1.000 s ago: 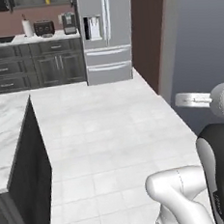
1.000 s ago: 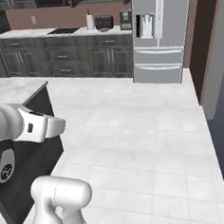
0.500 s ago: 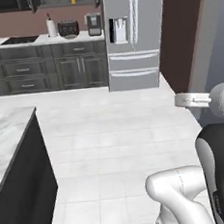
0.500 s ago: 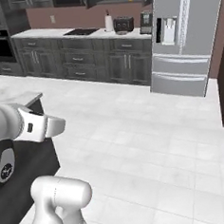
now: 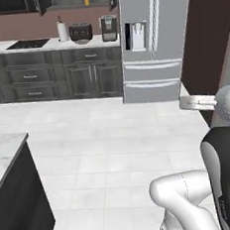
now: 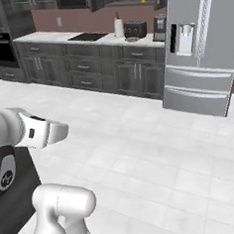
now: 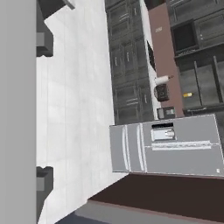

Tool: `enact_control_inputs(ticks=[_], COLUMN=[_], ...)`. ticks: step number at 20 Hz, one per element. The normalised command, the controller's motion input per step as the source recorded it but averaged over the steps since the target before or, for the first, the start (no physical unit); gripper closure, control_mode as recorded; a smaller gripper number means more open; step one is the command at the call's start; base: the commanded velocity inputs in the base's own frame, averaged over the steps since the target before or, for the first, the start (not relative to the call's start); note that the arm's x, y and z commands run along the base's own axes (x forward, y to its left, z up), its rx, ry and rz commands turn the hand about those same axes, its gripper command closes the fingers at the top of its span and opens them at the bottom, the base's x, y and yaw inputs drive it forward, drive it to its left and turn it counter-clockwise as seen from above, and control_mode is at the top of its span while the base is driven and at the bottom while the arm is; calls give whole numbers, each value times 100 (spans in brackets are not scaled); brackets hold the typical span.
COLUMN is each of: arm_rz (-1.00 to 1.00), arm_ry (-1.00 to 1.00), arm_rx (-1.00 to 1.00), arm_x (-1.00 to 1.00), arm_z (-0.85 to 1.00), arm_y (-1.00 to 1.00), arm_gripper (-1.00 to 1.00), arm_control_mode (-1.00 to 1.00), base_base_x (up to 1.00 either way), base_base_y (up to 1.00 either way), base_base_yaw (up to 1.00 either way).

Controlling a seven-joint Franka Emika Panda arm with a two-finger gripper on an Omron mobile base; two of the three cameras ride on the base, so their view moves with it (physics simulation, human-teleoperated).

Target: Move the hot dog bun to the plate on the dining table and place the condiment next to that plate. Then navigate to the fridge and take the sausage and place it on the plate as well.

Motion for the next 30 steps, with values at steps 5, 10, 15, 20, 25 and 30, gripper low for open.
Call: enact_control_inputs(ticks=[5,10,15,20,25,30], arm_rz=[0,0,0,0,0,0], arm_ry=[0,0,0,0,0,0], arm_rx=[0,0,0,0,0,0], arm_x=[0,0,0,0,0,0], arm_z=[0,0,0,0,0,0], arm_y=[0,0,0,0,0,0], arm_gripper=[-100,-100,-100,-100,-100,-100], arm_control_mode=[100,100,100,100,100,100], base_base_x=[100,100,100,100,100,100], base_base_y=[-46,-21,-2,0,2,20], base_base_yaw=[17,7,0,0,-1,-4])
